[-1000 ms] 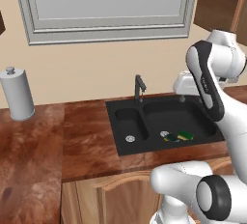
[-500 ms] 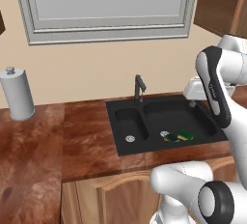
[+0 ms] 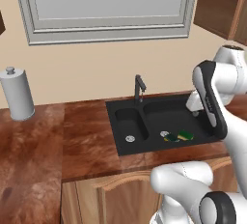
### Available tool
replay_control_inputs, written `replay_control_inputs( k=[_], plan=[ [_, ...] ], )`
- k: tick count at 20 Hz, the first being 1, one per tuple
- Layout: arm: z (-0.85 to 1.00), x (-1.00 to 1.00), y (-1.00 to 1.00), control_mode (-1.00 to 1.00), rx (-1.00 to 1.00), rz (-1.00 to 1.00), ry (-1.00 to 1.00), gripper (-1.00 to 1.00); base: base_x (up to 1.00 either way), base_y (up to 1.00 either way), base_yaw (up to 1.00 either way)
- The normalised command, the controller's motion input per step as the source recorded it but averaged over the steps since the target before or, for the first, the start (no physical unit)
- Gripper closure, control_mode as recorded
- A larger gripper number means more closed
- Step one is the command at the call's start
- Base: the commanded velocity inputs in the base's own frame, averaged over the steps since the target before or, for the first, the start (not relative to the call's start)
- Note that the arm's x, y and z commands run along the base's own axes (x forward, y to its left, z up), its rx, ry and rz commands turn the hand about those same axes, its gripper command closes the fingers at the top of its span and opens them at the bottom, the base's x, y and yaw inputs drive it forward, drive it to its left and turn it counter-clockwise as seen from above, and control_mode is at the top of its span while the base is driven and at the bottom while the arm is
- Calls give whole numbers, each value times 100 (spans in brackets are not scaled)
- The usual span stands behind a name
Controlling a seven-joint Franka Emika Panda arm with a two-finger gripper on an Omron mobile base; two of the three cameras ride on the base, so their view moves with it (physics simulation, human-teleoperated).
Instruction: Pick up the sponge and sponge from the sink, and place them back in the cabinet, and close the cabinet doors.
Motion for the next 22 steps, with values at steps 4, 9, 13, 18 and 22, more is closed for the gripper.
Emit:
replay_control_inputs(
  k=[4,9,13,18,22],
  plan=[
    [-22,11,-16,-100,0,19,-2,-100,0,0,0],
    [-18,21,-12,-100,0,21,-2,-100,0,0,0],
    [-17,27,-11,-100,0,22,0,-100,0,0,0],
    [-22,35,-6,-100,0,17,0,-100,0,0,0],
    [-21,38,-5,-100,2,12,0,-100,0,0,0]
  ],
)
